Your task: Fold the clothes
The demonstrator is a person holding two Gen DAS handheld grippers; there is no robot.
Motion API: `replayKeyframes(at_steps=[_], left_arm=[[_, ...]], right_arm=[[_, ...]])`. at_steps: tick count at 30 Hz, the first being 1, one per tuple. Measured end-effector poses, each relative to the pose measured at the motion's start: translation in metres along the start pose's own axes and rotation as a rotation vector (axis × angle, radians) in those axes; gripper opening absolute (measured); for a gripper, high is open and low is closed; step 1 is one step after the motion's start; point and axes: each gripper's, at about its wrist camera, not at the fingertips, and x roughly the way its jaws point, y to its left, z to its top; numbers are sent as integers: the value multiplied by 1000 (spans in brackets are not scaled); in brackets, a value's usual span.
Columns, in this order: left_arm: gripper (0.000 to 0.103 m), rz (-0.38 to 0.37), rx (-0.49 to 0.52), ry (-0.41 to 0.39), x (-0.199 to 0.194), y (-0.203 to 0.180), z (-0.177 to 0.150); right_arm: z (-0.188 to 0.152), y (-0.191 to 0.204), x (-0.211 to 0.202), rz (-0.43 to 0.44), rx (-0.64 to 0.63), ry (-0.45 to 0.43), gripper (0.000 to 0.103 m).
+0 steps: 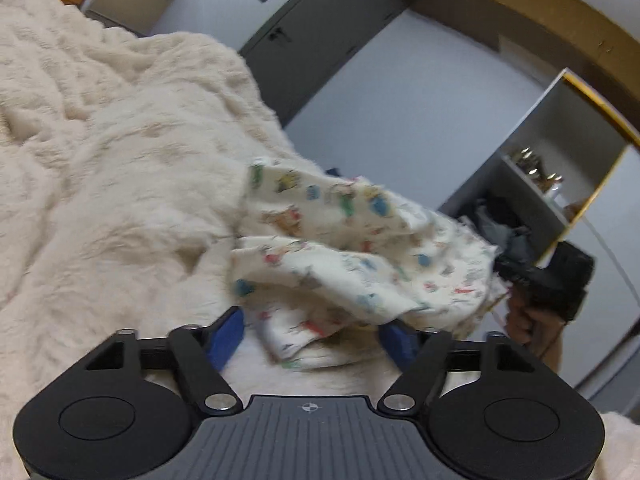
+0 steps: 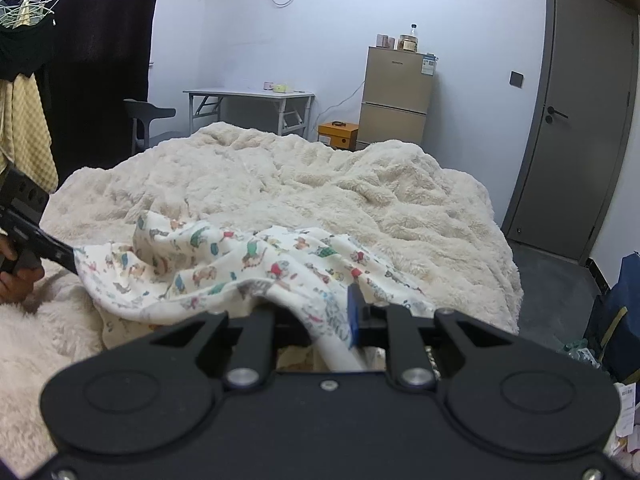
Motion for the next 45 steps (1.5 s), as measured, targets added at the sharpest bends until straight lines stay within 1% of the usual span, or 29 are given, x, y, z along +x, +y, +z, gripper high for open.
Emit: replayKeyframes(at_steps=[3,4,5,7,8,11,13,15,17,18,19,20,21,22,23,25,27,29,30,31,32,34,36,37,38,40,41,43,45], left_arm=[[59,12,7,18,5,-6,-2],[51,15,5,16,8,-5,-3],[34,31,4,5,9,-5,-4],[12,90,20,-36,8,-12,-2],[9,126,56,-60,3,-19,1],[8,446,304,-204,-27,-63,21],[8,584,409,-279,-42,-84,28],[7,825,602,-439,-69,-129,35],[6,1002,769,-539,-83,-162,32],[6,1084,853,-567,-88,-177,29],[6,1119,894,-553,-89,-181,25],[7,1159,941,-508,-89,-183,19],[7,1194,983,-434,-88,-181,11],[7,1192,999,-328,-87,-171,2],[7,1149,989,-241,-89,-162,-5],[8,986,948,-57,-98,-139,-22],[10,833,940,84,-108,-117,-44],[19,690,977,184,-117,-101,-71],[26,609,967,195,-125,-92,-81],[44,583,935,183,-132,-86,-80],[58,576,904,164,-139,-80,-76],[63,583,833,113,-154,-67,-72],[74,589,723,45,-178,-47,-64],[78,578,677,6,-188,-38,-61],[78,572,611,-31,-197,-26,-59],[78,571,417,-97,-216,8,-53],[77,571,344,-118,-221,22,-51],[77,553,238,-94,-216,51,-52],[77,525,164,-35,-204,75,-58]], right_arm=[[-1,1,1,-3,0,0,16],[-1,0,1,-3,1,0,16],[-1,0,1,-4,2,0,16],[-1,1,0,-6,1,-3,16],[-1,1,0,-7,1,-5,16],[-1,0,-3,-22,2,-22,16],[-1,0,-6,-37,9,-40,15],[0,1,-11,-26,9,-62,15],[1,7,-15,-10,-24,-65,15],[1,9,-17,-3,-43,-65,15],[1,12,-19,4,-62,-65,15],[-1,17,-20,35,-106,-46,15],[-4,24,-21,79,-164,-17,15],[-8,31,-23,133,-226,17,15],[-14,37,-25,194,-290,52,16],[-26,51,-33,285,-414,92,16],[-36,61,-40,346,-512,124,17],[-46,69,-47,398,-602,152,22],[-51,73,-50,434,-642,172,25],[-55,75,-54,460,-664,181,26],[-56,75,-58,469,-667,176,26],[-52,71,-65,473,-638,150,32],[-45,58,-71,490,-566,100,46],[-40,51,-73,500,-527,73,50],[-36,46,-72,501,-493,58,56],[-29,40,-67,494,-433,40,58],[-24,37,-62,484,-389,37,58],[-17,34,-51,450,-314,42,60],[-13,31,-39,408,-245,62,61]])
